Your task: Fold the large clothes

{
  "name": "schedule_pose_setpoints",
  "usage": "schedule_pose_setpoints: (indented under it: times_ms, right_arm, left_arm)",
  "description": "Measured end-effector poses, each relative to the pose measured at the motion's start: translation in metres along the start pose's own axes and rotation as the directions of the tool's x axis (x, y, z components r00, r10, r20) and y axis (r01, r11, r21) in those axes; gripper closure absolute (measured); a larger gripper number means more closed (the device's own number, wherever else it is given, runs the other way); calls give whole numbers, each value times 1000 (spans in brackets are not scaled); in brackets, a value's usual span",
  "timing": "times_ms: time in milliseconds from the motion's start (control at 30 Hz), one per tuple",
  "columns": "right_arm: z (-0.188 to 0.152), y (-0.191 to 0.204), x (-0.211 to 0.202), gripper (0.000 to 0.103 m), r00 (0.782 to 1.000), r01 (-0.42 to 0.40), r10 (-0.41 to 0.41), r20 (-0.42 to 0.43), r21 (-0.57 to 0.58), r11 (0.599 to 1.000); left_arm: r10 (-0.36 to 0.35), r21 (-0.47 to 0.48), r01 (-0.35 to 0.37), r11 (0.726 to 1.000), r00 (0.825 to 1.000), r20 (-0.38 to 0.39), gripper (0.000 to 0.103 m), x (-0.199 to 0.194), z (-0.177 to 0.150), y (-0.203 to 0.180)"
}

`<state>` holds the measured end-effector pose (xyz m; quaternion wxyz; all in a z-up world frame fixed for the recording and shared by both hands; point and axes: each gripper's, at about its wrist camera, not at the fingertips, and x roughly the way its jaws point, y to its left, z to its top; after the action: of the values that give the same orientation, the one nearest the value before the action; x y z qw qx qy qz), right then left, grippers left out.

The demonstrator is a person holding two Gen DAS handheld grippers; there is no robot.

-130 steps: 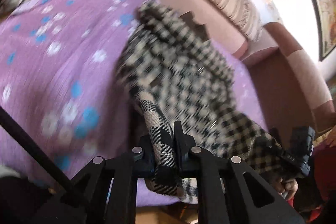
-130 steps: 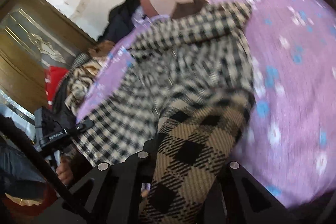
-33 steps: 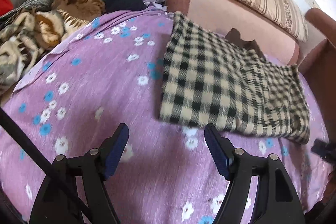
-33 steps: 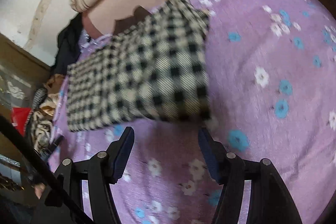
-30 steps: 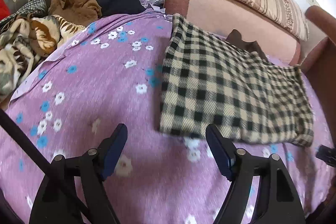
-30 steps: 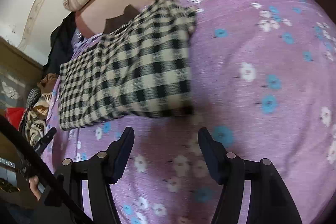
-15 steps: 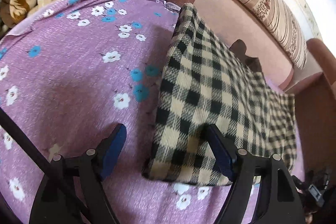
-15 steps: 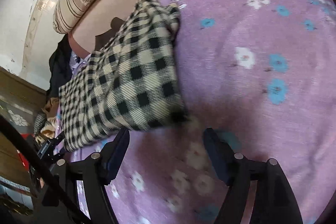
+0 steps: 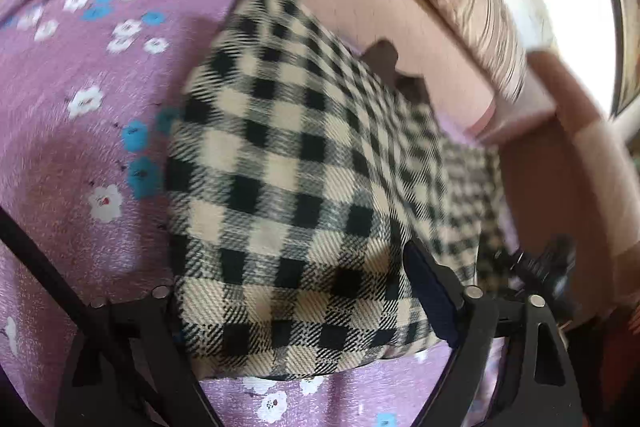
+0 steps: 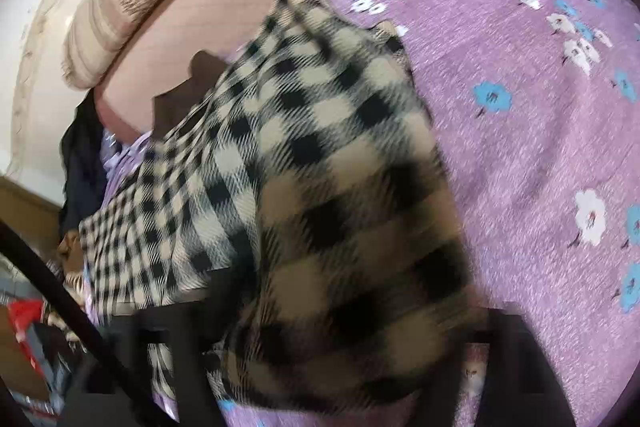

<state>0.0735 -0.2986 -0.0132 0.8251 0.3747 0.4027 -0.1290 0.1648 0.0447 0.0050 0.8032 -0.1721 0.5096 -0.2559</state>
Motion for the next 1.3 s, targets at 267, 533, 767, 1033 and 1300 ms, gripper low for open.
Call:
schedule_pose_setpoints:
  times_ms: [267, 533, 767, 1033, 1300]
  right_arm:
    - [-4, -9, -18, 86, 988, -150, 152, -34, 43, 988]
    - [-44, -22, -59, 86, 974, -212, 210, -88, -16, 977]
    - [-88, -39, -68, 85, 977, -195, 186, -103, -81, 977]
    - [-97, -53, -94, 59, 992, -113, 105, -69, -116, 987]
    - [-81, -13, -156, 58, 980, 96, -35, 197, -308, 947]
  left_arm:
    - [38, -14, -38, 999, 999, -7, 91, -30, -4, -22]
    - [31, -3, -31, 1000, 999, -43, 91, -72, -45, -32]
    - [142, 24, -141, 990, 988, -65, 84, -78, -80, -23]
    - [303, 66, -307, 949, 950, 71, 61, -114, -70, -19]
    - [345, 24, -353, 935, 925, 160, 59, -121, -55, -21]
